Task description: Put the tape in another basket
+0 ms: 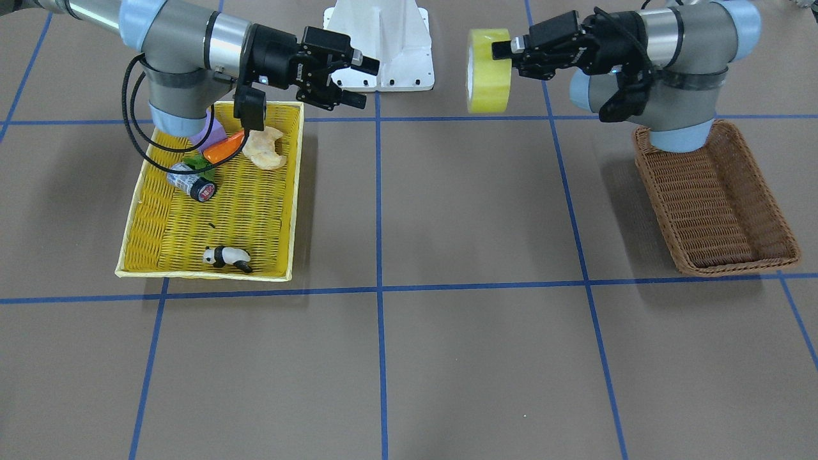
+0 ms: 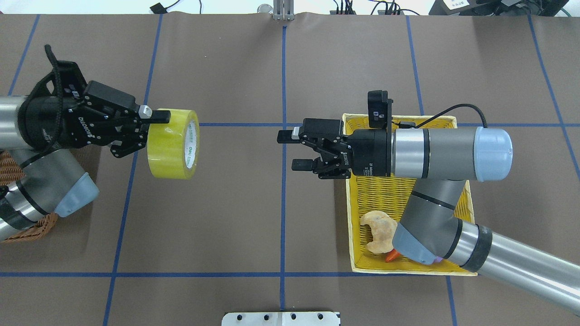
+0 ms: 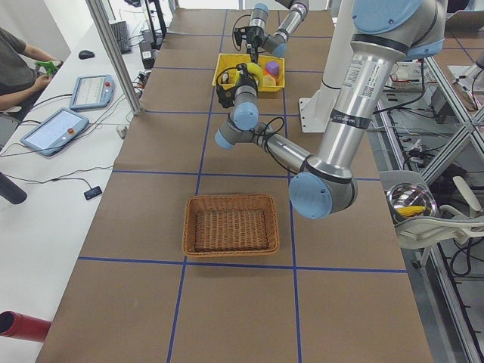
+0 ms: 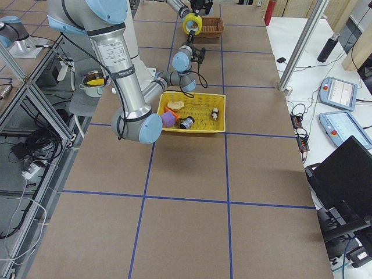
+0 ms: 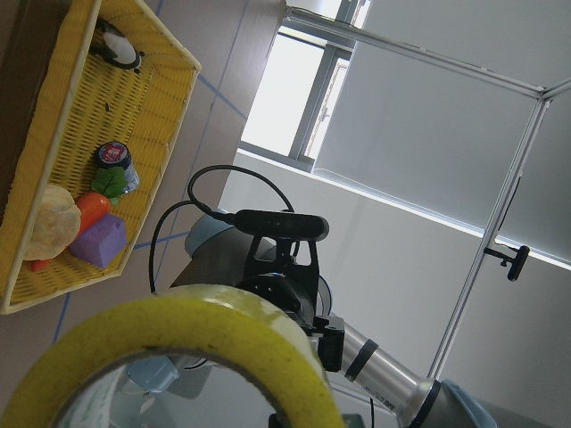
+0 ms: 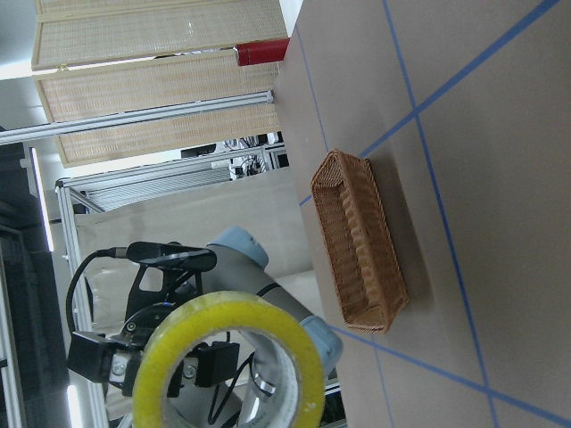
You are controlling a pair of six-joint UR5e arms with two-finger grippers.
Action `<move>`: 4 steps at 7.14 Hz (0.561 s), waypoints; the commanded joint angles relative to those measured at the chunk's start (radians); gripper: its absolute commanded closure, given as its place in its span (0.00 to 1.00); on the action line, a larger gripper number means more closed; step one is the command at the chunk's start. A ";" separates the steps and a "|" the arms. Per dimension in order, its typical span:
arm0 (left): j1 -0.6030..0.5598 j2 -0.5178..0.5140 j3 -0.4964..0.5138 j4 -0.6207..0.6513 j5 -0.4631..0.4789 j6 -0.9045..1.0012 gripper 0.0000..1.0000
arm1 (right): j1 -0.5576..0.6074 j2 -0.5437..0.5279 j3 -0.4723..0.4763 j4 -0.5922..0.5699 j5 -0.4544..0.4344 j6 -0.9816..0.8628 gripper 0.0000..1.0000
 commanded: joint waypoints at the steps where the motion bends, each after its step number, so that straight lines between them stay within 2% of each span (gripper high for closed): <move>1: -0.070 0.076 0.050 0.075 0.019 0.241 1.00 | 0.124 -0.018 0.006 -0.186 0.118 -0.198 0.00; 3: -0.133 0.104 0.141 0.189 0.010 0.483 1.00 | 0.260 -0.057 0.011 -0.327 0.185 -0.313 0.00; 4: -0.156 0.107 0.167 0.230 0.008 0.583 1.00 | 0.305 -0.067 0.014 -0.453 0.195 -0.417 0.00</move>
